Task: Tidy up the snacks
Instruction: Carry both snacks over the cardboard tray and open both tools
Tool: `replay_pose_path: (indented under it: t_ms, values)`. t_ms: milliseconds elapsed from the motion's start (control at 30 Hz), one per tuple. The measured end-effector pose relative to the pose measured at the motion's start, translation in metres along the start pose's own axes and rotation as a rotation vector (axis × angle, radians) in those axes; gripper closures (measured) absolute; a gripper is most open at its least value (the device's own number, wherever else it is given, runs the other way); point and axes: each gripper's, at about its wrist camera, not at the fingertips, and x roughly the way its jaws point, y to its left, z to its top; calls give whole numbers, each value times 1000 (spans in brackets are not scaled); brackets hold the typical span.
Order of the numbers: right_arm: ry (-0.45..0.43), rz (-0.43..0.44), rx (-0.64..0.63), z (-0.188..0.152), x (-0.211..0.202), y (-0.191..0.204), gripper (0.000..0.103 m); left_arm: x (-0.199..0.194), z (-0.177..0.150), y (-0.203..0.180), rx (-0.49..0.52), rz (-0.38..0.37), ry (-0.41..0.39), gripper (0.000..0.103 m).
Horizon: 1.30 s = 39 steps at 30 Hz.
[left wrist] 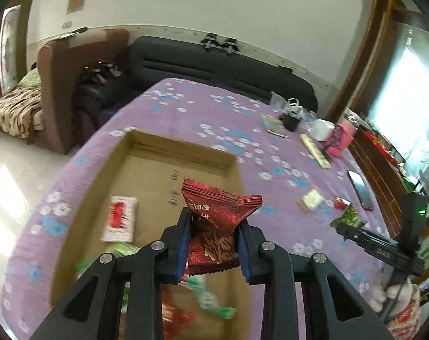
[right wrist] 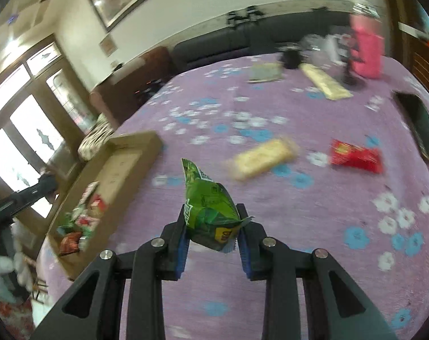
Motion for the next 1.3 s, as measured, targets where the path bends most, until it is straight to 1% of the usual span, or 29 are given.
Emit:
replay_pose_path:
  t_ms: [167, 233, 267, 400, 567, 767, 833, 867, 900, 933, 967, 1067, 1133, 1200, 1300]
  values:
    - [67, 65, -76, 16, 30, 61, 74, 20, 8, 31, -35, 18, 32, 72]
    - [87, 76, -106, 18, 41, 82, 74, 29, 11, 43, -48, 30, 48, 72]
    - [100, 77, -129, 20, 50, 97, 74, 36, 13, 48, -54, 33, 58, 72]
    - [145, 74, -177, 25, 81, 132, 74, 54, 17, 63, -84, 33, 91, 72]
    - [185, 27, -225, 28, 116, 159, 74, 70, 19, 70, -96, 25, 115, 72]
    - [222, -25, -245, 26, 141, 168, 74, 75, 20, 79, -135, 3, 119, 72]
    - [227, -35, -253, 24, 145, 168, 74, 73, 20, 81, -141, -3, 117, 67]
    - [227, -42, -259, 24, 147, 169, 73, 71, 20, 82, -144, 0, 113, 60]
    - [227, -46, -264, 23, 147, 169, 71, 69, 20, 83, -147, 2, 109, 56]
    - [225, -47, -263, 23, 147, 169, 70, 65, 19, 84, -153, 1, 102, 56]
    - [220, -42, -260, 23, 146, 170, 70, 64, 19, 84, -156, -1, 99, 56]
    - [212, -24, -240, 25, 139, 170, 63, 50, 20, 81, -165, -13, 70, 55]
    - [197, -12, -235, 26, 131, 170, 62, 39, 21, 75, -152, -14, 46, 53]
    - [181, -8, -233, 26, 121, 169, 61, 28, 22, 69, -143, -16, 19, 46]
    - [157, 6, -214, 24, 105, 162, 60, 11, 21, 57, -130, -29, -20, 40]
